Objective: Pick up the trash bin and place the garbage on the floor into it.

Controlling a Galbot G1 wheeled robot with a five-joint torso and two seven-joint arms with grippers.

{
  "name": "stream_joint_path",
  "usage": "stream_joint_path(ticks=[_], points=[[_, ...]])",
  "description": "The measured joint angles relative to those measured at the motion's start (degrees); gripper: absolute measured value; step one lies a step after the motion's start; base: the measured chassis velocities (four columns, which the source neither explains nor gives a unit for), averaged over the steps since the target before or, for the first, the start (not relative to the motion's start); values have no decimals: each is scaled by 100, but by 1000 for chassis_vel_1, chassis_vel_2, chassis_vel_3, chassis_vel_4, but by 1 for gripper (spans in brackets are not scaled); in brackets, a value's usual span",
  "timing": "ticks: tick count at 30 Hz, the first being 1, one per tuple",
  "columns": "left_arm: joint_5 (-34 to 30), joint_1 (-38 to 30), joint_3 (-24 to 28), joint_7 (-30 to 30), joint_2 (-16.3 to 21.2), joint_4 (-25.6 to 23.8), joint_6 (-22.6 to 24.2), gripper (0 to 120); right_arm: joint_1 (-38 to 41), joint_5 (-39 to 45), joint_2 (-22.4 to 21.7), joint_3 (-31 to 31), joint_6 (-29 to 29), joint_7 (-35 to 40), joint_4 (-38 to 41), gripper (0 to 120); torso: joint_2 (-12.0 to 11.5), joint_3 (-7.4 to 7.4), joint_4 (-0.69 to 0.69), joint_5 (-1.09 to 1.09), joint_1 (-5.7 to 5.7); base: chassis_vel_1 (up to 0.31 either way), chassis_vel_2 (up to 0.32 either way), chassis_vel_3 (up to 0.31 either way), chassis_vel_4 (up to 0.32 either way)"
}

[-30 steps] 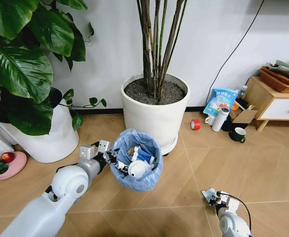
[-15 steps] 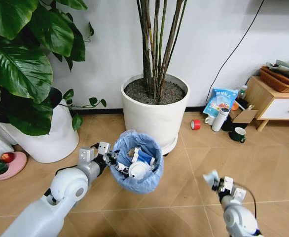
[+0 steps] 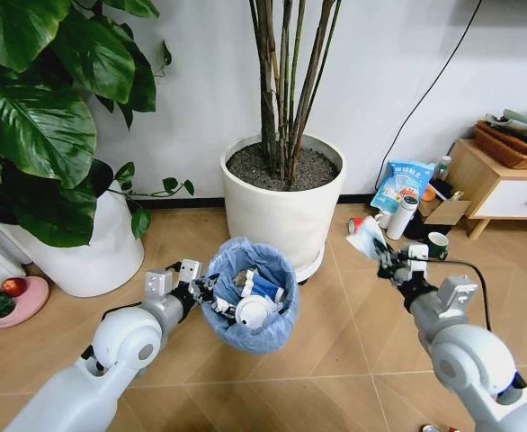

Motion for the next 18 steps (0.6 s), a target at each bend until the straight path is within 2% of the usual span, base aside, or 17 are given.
stream_joint_path(ticks=[5, 18], points=[[2, -30, 97, 1, -13, 55, 6, 0, 455, 258, -335, -378, 19, -260, 194, 0, 0, 0, 0, 0, 0, 0, 0, 0, 0], [-3, -135, 175, 34, -51, 164, 18, 0, 1929, 558, -433, -1708, 103, -493, -117, 0, 0, 0, 1, 0, 0, 0, 0, 0, 0]])
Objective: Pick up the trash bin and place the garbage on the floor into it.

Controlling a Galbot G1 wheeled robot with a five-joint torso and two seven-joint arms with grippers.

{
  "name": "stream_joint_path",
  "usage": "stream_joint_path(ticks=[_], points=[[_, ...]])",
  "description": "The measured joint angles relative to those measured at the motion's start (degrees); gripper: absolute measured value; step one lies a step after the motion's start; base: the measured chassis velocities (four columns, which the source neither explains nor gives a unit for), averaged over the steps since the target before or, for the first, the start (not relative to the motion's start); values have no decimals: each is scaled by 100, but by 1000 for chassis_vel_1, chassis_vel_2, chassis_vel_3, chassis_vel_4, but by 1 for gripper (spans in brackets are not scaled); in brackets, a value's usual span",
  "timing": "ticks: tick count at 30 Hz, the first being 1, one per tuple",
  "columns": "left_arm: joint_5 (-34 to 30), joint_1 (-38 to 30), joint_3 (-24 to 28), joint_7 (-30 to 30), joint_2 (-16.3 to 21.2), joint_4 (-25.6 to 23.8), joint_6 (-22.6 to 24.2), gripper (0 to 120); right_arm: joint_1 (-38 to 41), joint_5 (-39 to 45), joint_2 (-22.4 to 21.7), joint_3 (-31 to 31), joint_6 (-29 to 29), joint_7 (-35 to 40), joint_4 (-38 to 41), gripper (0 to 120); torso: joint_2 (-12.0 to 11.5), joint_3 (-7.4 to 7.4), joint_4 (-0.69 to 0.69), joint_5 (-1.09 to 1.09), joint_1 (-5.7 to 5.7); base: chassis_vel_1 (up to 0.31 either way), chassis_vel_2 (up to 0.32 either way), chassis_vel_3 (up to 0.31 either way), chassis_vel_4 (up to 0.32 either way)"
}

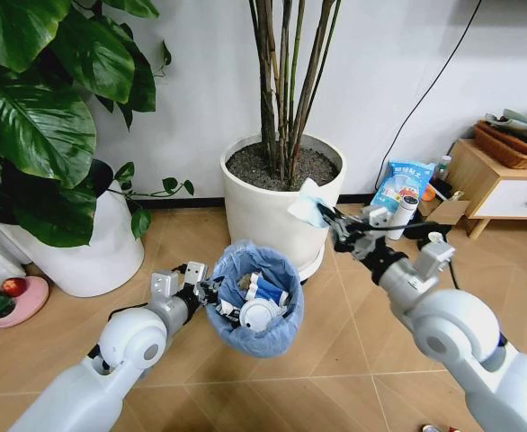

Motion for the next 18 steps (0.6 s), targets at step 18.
stream_joint_path(ticks=[18], points=[[-8, -108, -5, 20, -67, 152, 9, 0, 588, 60, 84, -1443, 5, -76, -185, 0, 0, 0, 0, 0, 0, 0, 0, 0, 0]])
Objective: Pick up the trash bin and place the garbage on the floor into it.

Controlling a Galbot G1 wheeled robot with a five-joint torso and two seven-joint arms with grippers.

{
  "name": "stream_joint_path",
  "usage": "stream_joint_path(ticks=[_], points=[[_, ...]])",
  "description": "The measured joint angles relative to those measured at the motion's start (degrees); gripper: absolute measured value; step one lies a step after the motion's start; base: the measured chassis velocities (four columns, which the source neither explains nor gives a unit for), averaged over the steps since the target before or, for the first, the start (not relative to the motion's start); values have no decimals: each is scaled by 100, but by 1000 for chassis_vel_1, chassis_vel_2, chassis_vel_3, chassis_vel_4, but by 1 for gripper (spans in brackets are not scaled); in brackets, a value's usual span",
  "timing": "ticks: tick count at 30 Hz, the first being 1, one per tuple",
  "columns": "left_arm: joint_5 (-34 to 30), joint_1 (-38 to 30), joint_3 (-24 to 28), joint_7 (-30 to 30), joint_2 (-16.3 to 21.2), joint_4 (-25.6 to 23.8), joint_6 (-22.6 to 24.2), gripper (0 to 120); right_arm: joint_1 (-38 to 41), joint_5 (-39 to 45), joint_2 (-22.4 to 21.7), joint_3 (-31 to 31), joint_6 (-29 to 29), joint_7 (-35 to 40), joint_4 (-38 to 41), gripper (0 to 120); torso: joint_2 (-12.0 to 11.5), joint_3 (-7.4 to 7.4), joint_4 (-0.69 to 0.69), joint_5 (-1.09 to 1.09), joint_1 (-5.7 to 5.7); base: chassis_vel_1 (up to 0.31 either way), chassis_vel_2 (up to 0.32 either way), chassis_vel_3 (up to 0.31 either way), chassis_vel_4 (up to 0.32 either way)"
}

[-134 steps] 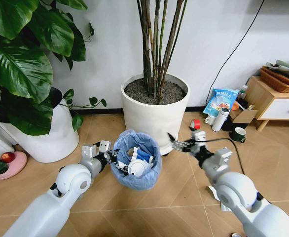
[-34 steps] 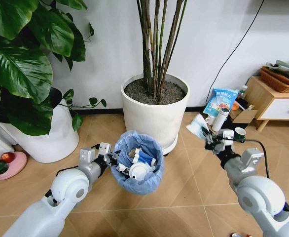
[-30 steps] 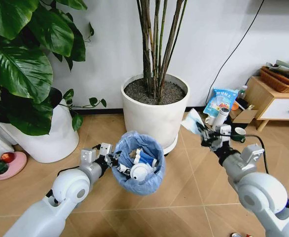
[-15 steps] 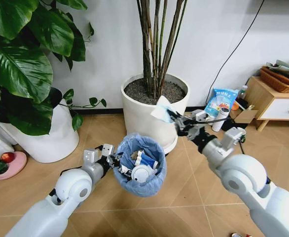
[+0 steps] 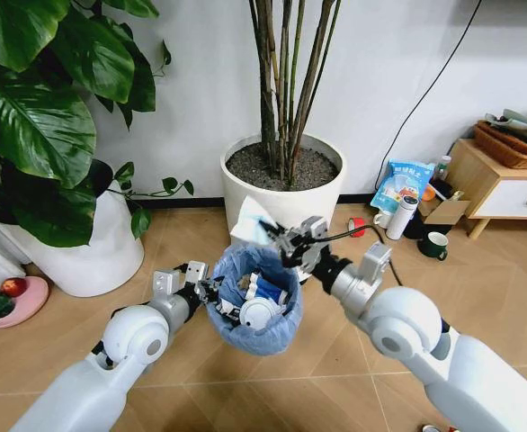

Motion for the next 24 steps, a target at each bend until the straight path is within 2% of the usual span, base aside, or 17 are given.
stream_joint_path(ticks=[9, 10, 11, 12, 15, 16, 18, 19, 22, 24], points=[[0, -27, -6, 19, 1, 15, -4, 0, -175, -359, -54, -105, 5, -48, -244, 0, 0, 0, -1, 0, 0, 0, 0, 0, 0], [0, -27, -13, 23, -2, 12, -7, 0, -209, -503, -51, -191, 6, -66, -326, 11, 0, 0, -1, 0, 0, 0, 0, 0, 0], [0, -27, -14, 23, -2, 7, -7, 0, -209, -535, -43, -222, 1, -53, -345, 16, 0, 0, 0, 0, 0, 0, 0, 0, 0], [0, -27, -14, 23, -2, 7, -7, 0, -209, -535, -43, -222, 1, -53, -345, 16, 0, 0, 0, 0, 0, 0, 0, 0, 0], [-11, -26, -33, 25, 31, -35, -8, 0, -206, -663, -21, -254, -1, 3, -413, 29, 0, 0, 0, 1, 0, 0, 0, 0, 0], [-11, -26, -33, 25, 31, -35, -8, 0, -206, -663, -21, -254, -1, 3, -413, 29, 0, 0, 0, 1, 0, 0, 0, 0, 0], [-16, -25, -52, 26, 60, -59, -8, 0, -220, -672, -20, -245, -5, 37, -419, 41, 0, 0, 0, 0, 0, 0, 0, 0, 0], [-16, -25, -52, 26, 60, -59, -8, 0, -220, -672, -20, -245, -5, 37, -419, 41, 0, 0, 0, 0, 0, 0, 0, 0, 0], [-21, -12, -60, 27, 71, -87, -10, 0, -278, -684, -20, -195, -8, 65, -426, 55, 0, 0, 0, 0, 0, 0, 0, 0, 0], [-21, -8, -61, 27, 71, -92, -10, 0, -294, -685, -17, -177, -9, 80, -424, 59, 0, 0, 0, 0, 0, 0, 0, 0, 0]])
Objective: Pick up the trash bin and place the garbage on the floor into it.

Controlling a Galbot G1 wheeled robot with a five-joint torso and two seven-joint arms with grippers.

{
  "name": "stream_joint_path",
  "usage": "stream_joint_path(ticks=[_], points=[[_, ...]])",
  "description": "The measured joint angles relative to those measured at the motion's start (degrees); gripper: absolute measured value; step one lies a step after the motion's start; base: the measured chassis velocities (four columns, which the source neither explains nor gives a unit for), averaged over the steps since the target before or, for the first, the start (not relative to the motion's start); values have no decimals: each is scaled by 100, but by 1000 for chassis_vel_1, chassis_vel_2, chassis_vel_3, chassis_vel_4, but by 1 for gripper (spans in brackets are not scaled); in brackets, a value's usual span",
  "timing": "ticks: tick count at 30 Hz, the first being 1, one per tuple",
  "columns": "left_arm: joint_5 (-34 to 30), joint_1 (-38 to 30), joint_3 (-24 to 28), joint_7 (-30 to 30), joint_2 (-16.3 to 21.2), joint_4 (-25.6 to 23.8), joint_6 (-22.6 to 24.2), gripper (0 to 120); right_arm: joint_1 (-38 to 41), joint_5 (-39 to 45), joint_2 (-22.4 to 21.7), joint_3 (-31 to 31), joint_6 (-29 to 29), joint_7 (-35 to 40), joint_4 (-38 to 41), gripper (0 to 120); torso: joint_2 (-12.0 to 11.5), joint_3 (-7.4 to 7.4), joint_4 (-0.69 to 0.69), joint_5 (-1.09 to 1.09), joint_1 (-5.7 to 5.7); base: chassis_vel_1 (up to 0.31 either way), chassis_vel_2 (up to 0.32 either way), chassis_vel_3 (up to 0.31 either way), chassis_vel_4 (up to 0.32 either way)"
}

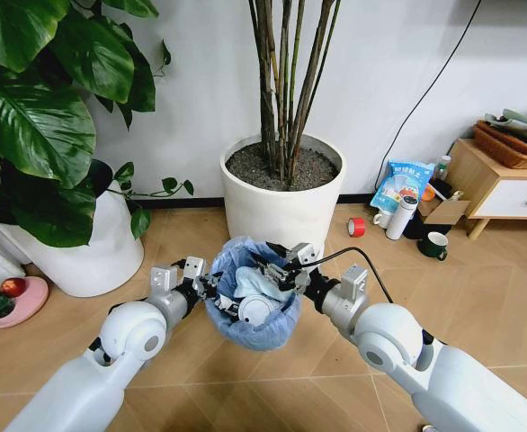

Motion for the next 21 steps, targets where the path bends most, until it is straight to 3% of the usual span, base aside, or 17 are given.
stream_joint_path(ticks=[2, 10, 17, 21], points=[[0, 14, -7, -1, 2, -10, -4, 0, -37, 0, 18, 73, 0, 74, 44, 71, 0, 0, 0, 0, 0, 0, 0, 0, 0], [5, 74, -76, -17, 17, -34, -9, 0, -323, -381, 21, 651, 178, 235, 68, 97, 0, 0, 1, 1, 0, 0, 0, 0, 0], [24, 131, -117, -24, 16, -59, -10, 0, -1239, -908, -32, 1587, 458, 318, 168, 100, 0, 0, 0, 0, 0, 0, 0, 0, 0], [25, 130, -118, -28, 16, -60, -11, 0, -1705, -1081, 22, 1796, 572, 462, 214, 100, 0, 0, -2, 2, 0, 0, 0, 0, 0]])
